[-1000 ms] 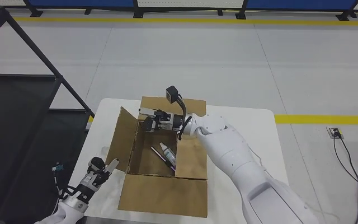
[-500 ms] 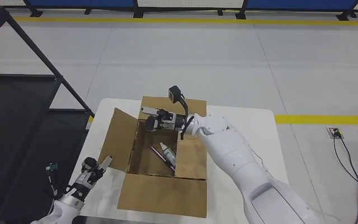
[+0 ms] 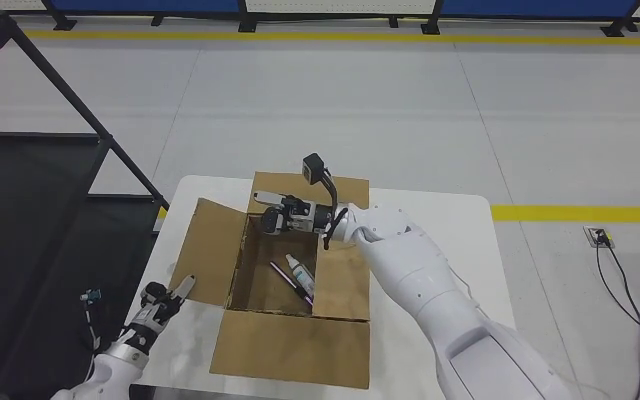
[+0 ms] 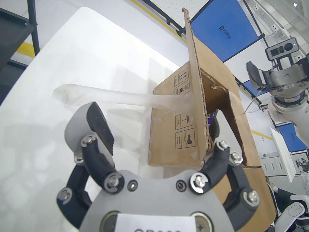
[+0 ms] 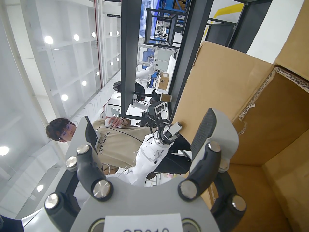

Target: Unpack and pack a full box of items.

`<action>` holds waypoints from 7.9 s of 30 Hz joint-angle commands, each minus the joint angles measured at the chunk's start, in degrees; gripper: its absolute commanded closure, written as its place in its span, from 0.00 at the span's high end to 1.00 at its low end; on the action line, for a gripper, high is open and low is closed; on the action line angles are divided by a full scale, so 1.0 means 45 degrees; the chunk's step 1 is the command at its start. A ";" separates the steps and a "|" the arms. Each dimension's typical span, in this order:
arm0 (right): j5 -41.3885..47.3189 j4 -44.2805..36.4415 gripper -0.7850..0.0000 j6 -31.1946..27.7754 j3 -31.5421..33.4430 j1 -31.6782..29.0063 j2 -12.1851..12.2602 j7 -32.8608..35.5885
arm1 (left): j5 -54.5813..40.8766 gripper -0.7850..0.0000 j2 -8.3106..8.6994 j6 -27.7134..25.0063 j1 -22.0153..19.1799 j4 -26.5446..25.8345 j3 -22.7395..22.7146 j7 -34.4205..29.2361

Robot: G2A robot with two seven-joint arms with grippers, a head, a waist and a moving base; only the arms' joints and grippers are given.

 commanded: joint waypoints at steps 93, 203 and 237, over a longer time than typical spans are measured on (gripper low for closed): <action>-0.2702 -0.9645 1.00 -0.2544 0.5974 -0.7466 0.4541 -0.2052 | -0.0584 1.00 -0.0632 0.1375 -0.4238 -0.1081 0.6120 -0.4547; -0.1177 -1.4072 1.00 -0.3238 0.7137 -1.1081 0.6829 -0.3705 | -0.2154 1.00 -0.1905 0.2280 -0.6439 -0.1440 0.4799 -0.6494; -1.2369 -1.5487 1.00 0.1626 0.1151 -0.7288 0.6266 -0.3058 | -0.4761 1.00 -0.1548 0.1743 -0.2624 -0.2481 0.0423 -0.4299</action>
